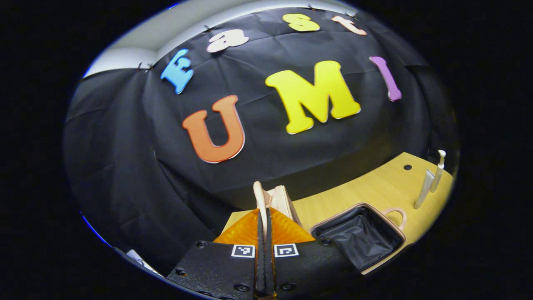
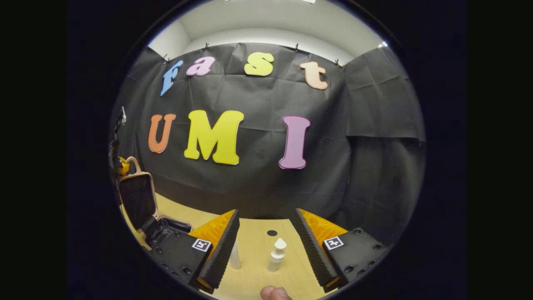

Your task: First open the suitcase, pack the skin care products into it, and then close the suitcase.

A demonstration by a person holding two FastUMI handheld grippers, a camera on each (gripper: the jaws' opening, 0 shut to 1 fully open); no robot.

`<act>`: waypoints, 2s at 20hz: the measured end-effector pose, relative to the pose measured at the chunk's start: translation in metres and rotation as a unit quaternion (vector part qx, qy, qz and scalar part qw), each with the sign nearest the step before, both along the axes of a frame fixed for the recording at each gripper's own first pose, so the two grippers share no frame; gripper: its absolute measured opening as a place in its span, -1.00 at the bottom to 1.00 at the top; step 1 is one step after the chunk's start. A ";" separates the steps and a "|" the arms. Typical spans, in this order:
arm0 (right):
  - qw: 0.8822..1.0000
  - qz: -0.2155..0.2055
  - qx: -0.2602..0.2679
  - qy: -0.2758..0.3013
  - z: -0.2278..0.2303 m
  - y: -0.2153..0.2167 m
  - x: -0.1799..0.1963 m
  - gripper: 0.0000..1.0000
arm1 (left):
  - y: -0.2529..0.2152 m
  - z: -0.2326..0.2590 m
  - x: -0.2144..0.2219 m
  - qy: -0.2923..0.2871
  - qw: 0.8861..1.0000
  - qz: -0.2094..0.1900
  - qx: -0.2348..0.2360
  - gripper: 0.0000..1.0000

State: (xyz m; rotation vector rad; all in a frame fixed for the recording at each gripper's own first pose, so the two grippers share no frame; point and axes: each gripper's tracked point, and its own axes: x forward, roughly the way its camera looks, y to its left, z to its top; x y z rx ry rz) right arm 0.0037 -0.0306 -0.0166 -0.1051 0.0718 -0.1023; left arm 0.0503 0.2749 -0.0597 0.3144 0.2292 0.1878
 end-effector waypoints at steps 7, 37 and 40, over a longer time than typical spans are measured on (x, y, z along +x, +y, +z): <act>0.999 0.004 -0.033 -0.006 0.007 0.045 -0.005 0.58 | 0.118 -0.074 -0.001 0.004 0.998 0.045 -0.051 -0.94; 0.996 0.078 0.009 0.030 -0.024 0.062 0.003 0.58 | -0.002 -0.061 -0.055 -0.008 0.983 0.059 -0.175 0.93; 0.996 0.073 0.025 0.040 -0.035 0.035 0.005 0.58 | -0.090 -0.065 -0.059 -0.001 0.981 0.022 -0.190 0.92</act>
